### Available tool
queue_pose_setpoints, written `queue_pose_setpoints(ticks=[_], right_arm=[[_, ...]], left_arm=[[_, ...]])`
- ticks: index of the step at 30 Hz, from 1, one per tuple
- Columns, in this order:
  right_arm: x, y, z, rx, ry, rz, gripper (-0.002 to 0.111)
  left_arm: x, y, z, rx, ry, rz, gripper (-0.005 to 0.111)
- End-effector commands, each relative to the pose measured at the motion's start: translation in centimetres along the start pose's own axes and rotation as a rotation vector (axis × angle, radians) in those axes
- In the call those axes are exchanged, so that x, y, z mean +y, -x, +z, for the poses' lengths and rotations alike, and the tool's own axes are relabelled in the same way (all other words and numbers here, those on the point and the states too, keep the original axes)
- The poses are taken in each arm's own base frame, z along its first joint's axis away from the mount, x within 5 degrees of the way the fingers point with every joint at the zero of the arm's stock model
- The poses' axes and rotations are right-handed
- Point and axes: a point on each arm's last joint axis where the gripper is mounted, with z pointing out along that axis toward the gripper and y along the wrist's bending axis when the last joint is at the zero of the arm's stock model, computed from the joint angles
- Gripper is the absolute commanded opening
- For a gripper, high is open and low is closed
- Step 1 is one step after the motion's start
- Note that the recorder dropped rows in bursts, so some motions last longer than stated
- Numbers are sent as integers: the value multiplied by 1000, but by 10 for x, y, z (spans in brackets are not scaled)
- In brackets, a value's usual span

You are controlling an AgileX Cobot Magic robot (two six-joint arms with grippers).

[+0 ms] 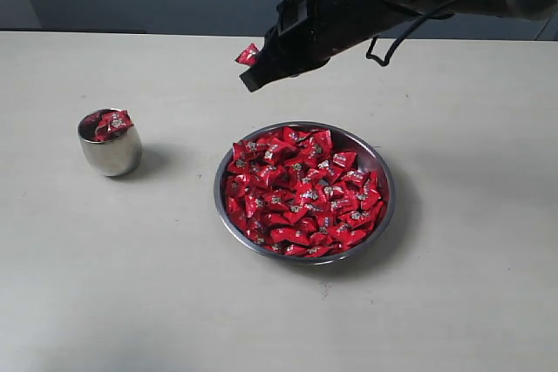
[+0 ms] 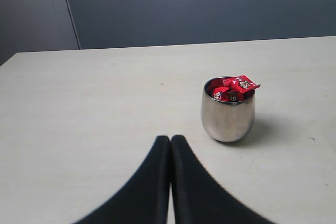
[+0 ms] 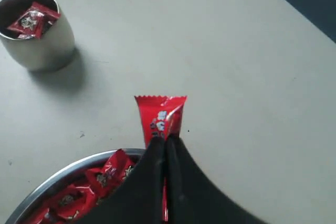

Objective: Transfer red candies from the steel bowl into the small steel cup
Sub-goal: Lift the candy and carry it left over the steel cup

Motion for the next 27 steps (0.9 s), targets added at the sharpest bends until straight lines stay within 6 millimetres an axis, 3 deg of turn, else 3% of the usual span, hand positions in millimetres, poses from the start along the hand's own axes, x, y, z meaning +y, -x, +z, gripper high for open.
queue_pose_setpoints(ticks=[1,7,14,27], right_arm=[[-1,4,2,-19,-4,6,-1],[9,9,26,-1,51,-6,-1],[24,29,52,-16,110,-66,-1],[26,63,83,-75,275,-23,-1]], left_arm=[[0,-1,0,-2,0,-3,0],[0,-1,0,-2,0,-3,0],[0,-1,0,-2,0,-3,0],[0,-1,0,-2,0,-3,0]])
